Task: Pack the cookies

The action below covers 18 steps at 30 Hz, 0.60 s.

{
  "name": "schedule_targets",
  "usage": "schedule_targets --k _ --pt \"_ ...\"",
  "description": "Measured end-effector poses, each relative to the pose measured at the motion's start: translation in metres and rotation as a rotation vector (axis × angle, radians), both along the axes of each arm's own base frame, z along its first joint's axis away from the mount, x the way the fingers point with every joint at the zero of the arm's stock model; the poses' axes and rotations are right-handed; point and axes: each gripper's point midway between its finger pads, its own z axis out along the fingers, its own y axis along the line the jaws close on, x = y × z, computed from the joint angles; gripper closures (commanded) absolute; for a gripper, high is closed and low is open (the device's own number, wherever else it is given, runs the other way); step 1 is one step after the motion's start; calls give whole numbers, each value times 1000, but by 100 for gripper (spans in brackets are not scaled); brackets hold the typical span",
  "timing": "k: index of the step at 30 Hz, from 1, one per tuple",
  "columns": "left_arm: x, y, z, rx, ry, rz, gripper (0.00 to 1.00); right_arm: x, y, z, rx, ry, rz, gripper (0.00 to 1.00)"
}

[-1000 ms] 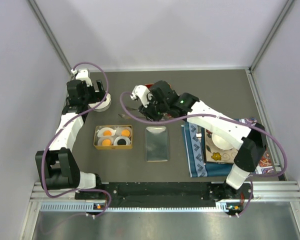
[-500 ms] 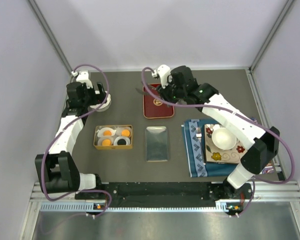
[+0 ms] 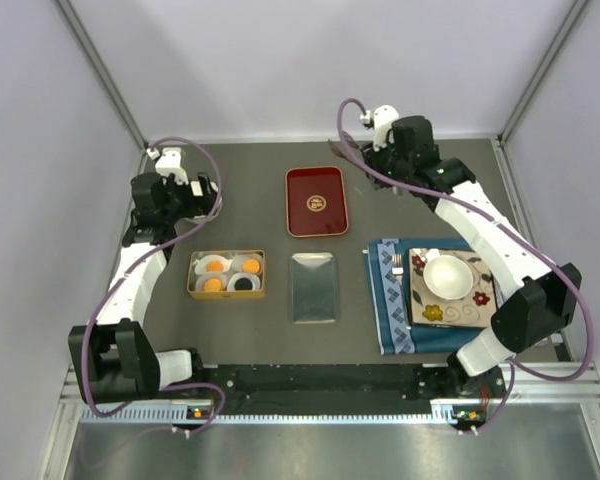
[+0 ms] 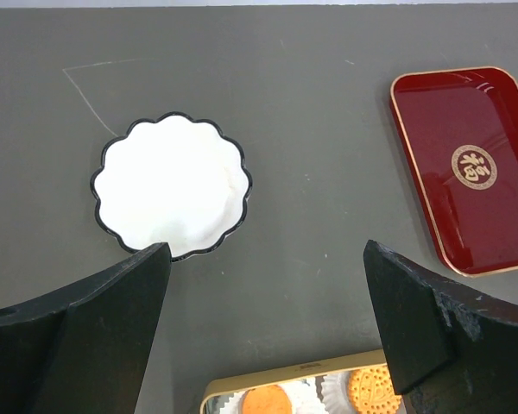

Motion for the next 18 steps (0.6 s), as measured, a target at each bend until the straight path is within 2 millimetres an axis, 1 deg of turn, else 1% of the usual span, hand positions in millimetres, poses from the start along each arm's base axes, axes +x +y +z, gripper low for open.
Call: schedule_targets --k 4,9,13,18 --pt "-6 -4 2 5 -13 -29 1 15 -34 -16 -7 14 -100 60" --pt "-13 -8 -2 9 -13 -54 1 24 -69 -47 -25 51 -194 60" --pt "-16 -10 -4 19 -13 -75 1 35 -84 -65 -29 55 -235 60" --pt "-18 -12 -7 23 -11 -86 1 48 -86 -94 -42 72 -242 60"
